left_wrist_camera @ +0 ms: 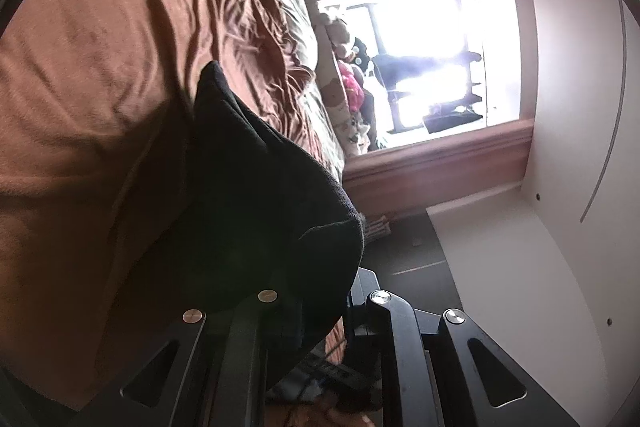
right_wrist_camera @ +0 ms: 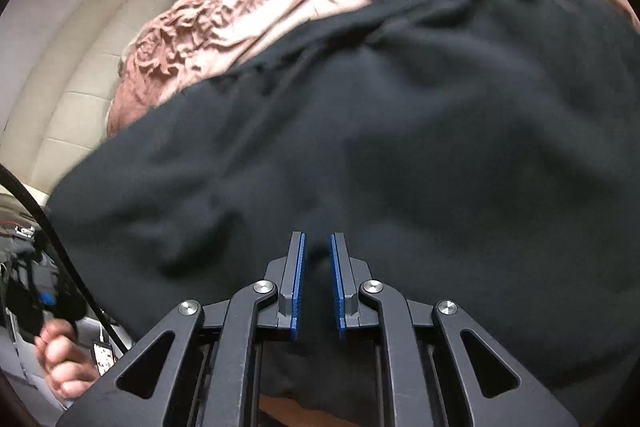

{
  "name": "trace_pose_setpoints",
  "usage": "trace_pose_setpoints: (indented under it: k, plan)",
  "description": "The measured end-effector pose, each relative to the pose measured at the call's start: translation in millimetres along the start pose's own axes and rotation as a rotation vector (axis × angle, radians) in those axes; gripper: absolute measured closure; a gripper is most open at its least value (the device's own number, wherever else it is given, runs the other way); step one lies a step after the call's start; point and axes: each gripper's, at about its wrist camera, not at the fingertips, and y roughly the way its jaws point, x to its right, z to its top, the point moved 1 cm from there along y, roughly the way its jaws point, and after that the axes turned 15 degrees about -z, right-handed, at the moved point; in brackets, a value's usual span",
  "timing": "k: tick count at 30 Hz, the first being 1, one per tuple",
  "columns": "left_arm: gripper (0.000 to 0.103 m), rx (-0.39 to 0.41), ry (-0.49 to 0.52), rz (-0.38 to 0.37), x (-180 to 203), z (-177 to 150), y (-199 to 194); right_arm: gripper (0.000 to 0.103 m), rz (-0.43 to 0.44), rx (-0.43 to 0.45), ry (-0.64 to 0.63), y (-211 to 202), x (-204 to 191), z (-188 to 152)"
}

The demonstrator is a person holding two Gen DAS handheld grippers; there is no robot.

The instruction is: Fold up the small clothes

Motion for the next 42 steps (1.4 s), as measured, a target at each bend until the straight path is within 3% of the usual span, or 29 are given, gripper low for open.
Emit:
trace_pose_setpoints:
  k: [6, 22, 30, 33, 35, 36, 42]
  plan:
    - [0.089, -0.046, 0.055, 0.024, 10, 5, 21, 0.093, 0.047, 0.008, 0.04, -4, 9, -12]
    - [0.089, -0.177, 0.154, -0.007, 44, -1, 84, 0.093, 0.131, -0.049, 0.022, 0, 23, -47]
    - [0.089, -0.267, 0.207, -0.016, 67, -14, 125, 0.093, 0.12, 0.0, 0.133, -36, 79, -42]
    - [0.089, -0.308, 0.215, -0.029, 72, -23, 143, 0.079, 0.099, 0.062, 0.178, -60, 107, -35]
    - [0.089, -0.332, 0.219, -0.036, 75, -30, 154, 0.05, 0.089, 0.102, 0.214, -75, 127, -31]
    - [0.089, -0.345, 0.222, -0.038, 76, -34, 160, 0.046, 0.088, 0.12, 0.227, -82, 134, -34]
    - [0.089, -0.432, 0.239, -0.044, 81, -59, 197, 0.043, 0.107, 0.167, 0.291, -115, 182, -48]
